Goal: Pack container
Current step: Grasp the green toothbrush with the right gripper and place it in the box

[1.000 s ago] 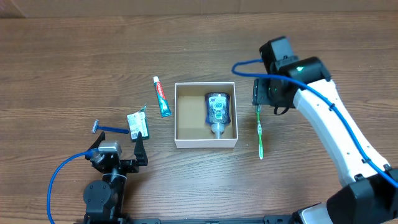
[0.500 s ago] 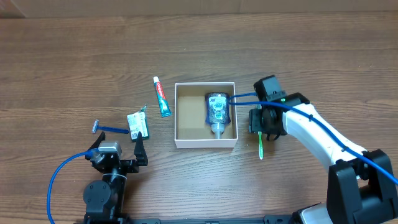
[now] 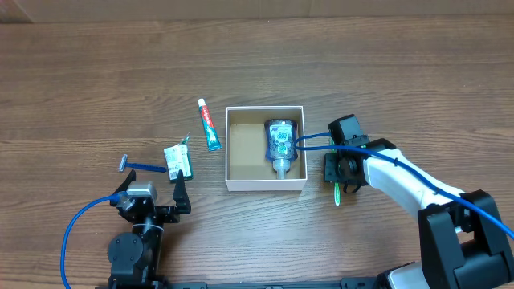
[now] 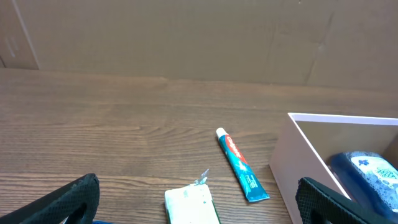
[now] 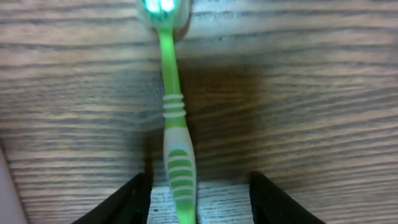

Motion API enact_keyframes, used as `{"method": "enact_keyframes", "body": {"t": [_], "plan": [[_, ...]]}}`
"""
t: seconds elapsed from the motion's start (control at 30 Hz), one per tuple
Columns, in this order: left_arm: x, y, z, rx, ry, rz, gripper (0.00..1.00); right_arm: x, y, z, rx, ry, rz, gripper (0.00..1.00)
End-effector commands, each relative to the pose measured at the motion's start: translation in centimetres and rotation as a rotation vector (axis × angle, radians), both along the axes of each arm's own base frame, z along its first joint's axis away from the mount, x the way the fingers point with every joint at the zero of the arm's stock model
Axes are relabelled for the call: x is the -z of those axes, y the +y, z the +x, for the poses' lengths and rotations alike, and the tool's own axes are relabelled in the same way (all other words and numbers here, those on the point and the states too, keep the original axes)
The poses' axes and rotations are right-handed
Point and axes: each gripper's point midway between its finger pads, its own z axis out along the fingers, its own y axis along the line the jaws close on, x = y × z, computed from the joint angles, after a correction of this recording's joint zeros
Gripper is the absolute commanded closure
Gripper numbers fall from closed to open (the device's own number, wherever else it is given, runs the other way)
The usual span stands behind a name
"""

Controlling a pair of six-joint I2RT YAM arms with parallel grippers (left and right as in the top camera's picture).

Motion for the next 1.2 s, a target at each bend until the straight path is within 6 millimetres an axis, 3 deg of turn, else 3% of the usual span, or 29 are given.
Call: {"method": "enact_keyframes", "body": {"t": [0.0,0.07,0.13,0.27,0.37,0.5,0.63,0.7,0.8,0.93,1.17], "plan": [[0.1,0.4,0.0,-0.014,-0.004,0.023,0.0,0.1,-0.2,0.0,0.008,-0.011,0.002,0.63],[0.1,0.4,0.0,-0.014,-0.004,0.023,0.0,0.1,-0.2,0.2,0.008,-0.016,0.003,0.81],[0.1,0.4,0.0,-0.014,-0.004,0.023,0.0,0.1,-0.2,0.3,0.008,-0.021,0.005,0.93],[0.1,0.4,0.0,-0.014,-0.004,0.023,0.0,-0.2,-0.1,0.5,0.008,-0.027,0.006,0.96],[0.1,0.4,0.0,-0.014,-0.003,0.023,0.0,-1.8,0.0,1.3,0.01,-0.051,0.001,0.96],[0.1,0.4,0.0,-0.014,-0.004,0.023,0.0,-7.5,-0.2,3.3,0.019,-0.138,-0.017,0.96],[0.1,0.4,0.0,-0.014,-0.004,0.023,0.0,-14.9,0.4,4.4,-0.007,-0.257,0.014,0.96],[0.1,0.4,0.0,-0.014,-0.004,0.023,0.0,-18.6,0.9,4.4,-0.027,-0.323,0.037,0.96],[0.1,0.4,0.0,-0.014,-0.004,0.023,0.0,-22.4,2.8,3.4,-0.083,-0.395,0.093,0.94],[0.1,0.3,0.0,-0.013,-0.004,0.023,0.0,-23.4,6.0,2.0,-0.184,-0.421,0.128,0.94],[0.1,0.4,0.0,-0.014,-0.003,0.023,0.0,-21.3,11.8,1.4,-0.334,-0.397,0.125,0.94]]}}
